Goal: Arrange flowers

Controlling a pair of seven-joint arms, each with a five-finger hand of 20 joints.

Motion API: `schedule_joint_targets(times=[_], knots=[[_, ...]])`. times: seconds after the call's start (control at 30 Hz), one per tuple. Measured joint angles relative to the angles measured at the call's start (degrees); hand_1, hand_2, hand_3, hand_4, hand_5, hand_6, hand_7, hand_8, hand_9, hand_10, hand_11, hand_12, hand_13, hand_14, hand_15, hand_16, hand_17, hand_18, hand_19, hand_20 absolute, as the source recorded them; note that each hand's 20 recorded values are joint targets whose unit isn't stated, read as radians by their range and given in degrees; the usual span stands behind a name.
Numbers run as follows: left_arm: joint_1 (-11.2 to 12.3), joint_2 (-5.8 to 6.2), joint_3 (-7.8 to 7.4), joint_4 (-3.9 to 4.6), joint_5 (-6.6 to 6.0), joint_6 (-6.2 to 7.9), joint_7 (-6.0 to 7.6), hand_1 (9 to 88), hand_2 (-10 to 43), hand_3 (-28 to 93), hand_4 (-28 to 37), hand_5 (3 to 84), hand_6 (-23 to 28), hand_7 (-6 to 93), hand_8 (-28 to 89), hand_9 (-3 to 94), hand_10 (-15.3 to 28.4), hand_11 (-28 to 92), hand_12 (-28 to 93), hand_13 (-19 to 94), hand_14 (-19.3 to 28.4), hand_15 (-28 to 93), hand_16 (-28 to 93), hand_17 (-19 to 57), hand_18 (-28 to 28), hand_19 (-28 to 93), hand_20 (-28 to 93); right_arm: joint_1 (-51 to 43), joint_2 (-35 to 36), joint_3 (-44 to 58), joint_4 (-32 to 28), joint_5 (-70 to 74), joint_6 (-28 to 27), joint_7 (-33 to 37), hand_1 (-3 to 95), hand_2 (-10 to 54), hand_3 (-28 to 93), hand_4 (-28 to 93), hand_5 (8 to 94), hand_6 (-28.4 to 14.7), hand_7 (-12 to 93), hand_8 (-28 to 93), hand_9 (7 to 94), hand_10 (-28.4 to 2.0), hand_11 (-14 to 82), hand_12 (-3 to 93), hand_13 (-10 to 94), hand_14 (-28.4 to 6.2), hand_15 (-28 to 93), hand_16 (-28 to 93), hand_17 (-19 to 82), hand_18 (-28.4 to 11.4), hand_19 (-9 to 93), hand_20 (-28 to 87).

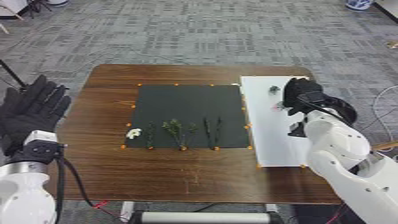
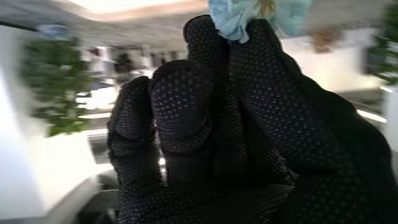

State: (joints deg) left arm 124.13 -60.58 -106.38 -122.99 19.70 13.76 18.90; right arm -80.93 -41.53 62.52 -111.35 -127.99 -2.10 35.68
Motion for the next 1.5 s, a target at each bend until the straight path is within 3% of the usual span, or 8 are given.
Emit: schedule_joint_targets(times=[0.13, 0.47, 0.73, 0.97, 1.23, 1.5], knots=[[1.1, -0.42, -0.27, -0.13, 0.00, 0.05, 0.00, 22.8, 18.9, 70, -28.3, 43.9, 9.8, 8.8, -7, 33.0, 15.2, 19, 10, 25, 15.3, 25, -5, -6.2, 15.4, 37, 10, 8.4, -3.0, -7.7, 2.5, 1.3, 1.5, -3.1, 59.2, -9.5, 68, -27, 70.8, -0.8, 37, 11, 80.7, -7.8, 6.0, 33.7, 72, -5.8, 62, 36, 35, -20.3, 78, 41], [1.6, -0.71, 0.55, 0.00, 0.00, 0.07, 0.23, 21.9, 19.9, 69, -28.3, 43.9, 9.7, 8.9, -8, 33.0, 15.3, 19, 10, 25, 15.2, 25, -5, -6.2, 15.4, 37, 10, 28.5, -16.1, -27.5, 17.3, 5.9, 2.8, -10.4, 58.9, -9.5, 68, -28, 70.6, -0.6, 37, 11, 80.5, -7.4, 5.8, 33.3, 72, -5.6, 61, 36, 35, -20.0, 78, 41], [1.8, -0.68, 2.83, 0.47, 0.00, 0.03, 0.39, 21.6, 21.0, 67, -28.3, 44.0, 9.8, 8.8, -8, 33.0, 15.3, 19, 10, 25, 15.2, 25, -5, -6.2, 15.4, 37, 10, 38.6, -26.0, -38.6, 26.9, 10.4, 3.2, -12.0, 58.5, -9.3, 68, -28, 70.2, -0.5, 38, 9, 80.5, -7.0, 5.9, 33.1, 73, -5.3, 61, 36, 35, -19.8, 77, 41], [-0.5, 0.47, 6.19, 1.99, -0.01, -0.17, 0.62, 20.9, 21.5, 66, -28.3, 44.0, 9.8, 8.7, -7, 33.0, 15.4, 19, 10, 25, 15.2, 25, -5, -6.3, 15.4, 37, 10, 40.9, -31.5, -42.8, 31.9, 13.1, 4.7, -13.3, 58.4, -9.2, 68, -28, 69.1, 0.0, 41, 8, 80.2, -6.7, 5.8, 33.0, 72, -5.1, 61, 36, 35, -19.4, 76, 41], [-1.0, 1.92, 6.32, 1.93, -0.06, -0.53, 1.82, 20.9, 21.4, 67, -28.3, 44.1, 9.8, 8.7, -7, 33.1, 15.3, 19, 10, 25, 15.2, 25, -5, -6.2, 15.4, 37, 10, 46.7, -34.5, -56.0, 34.6, 20.8, 13.9, -8.5, 58.3, -8.5, 68, -28, 67.9, 0.1, 43, 7, 79.2, -6.5, 5.7, 32.6, 72, -4.9, 60, 36, 35, -19.2, 76, 41], [-1.8, 2.84, 6.67, 1.92, -0.05, -1.59, 2.20, 21.1, 21.3, 67, -28.3, 44.0, 9.8, 8.7, -7, 33.0, 15.2, 19, 10, 25, 15.2, 25, -5, -6.2, 15.4, 37, 10, 48.0, -36.1, -57.9, 34.9, 19.6, 15.2, -6.5, 57.8, -8.8, 68, -28, 67.4, 0.2, 43, 5, 78.9, -6.5, 5.7, 32.2, 72, -5.0, 60, 36, 34, -19.5, 76, 41]])
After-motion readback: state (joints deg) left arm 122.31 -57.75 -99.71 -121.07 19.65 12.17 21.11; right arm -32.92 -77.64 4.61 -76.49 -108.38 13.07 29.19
